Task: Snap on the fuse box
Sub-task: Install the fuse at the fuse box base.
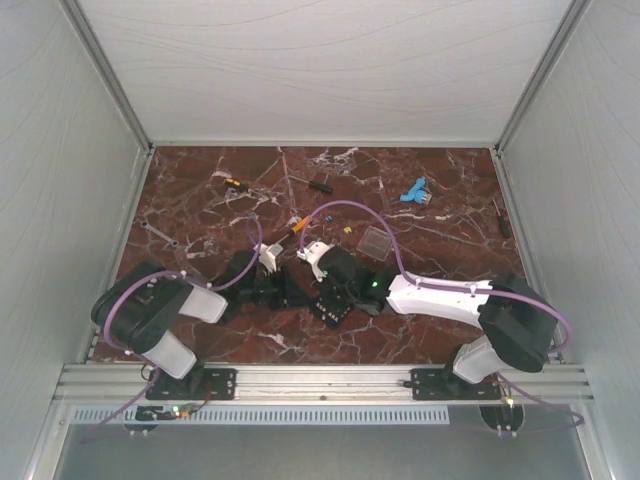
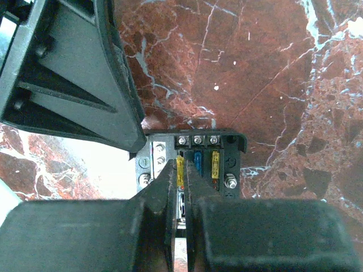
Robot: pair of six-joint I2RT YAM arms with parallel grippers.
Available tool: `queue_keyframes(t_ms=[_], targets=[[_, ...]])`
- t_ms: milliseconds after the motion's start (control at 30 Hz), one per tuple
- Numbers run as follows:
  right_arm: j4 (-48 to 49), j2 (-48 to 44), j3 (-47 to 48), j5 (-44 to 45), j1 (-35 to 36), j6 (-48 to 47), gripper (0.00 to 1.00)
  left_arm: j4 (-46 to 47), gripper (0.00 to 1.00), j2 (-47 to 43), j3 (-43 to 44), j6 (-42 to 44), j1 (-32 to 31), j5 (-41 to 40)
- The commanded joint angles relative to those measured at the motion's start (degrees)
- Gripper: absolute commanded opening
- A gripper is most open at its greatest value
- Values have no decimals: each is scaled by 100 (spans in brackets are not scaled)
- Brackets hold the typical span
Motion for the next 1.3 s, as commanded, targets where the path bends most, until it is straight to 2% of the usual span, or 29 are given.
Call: queue_keyframes(t_ms=[0,400,1267], targets=[[248,-8,-165,-29,31,-87,0,-366,36,-138,125,142,-164,-306],[415,1,-308,-30,-28,-140,0,-976,36,-256,315,361,-347,-714],[529,176,-343,-103,-84,189,0,-982,30,-220,369,327,-437,-753]])
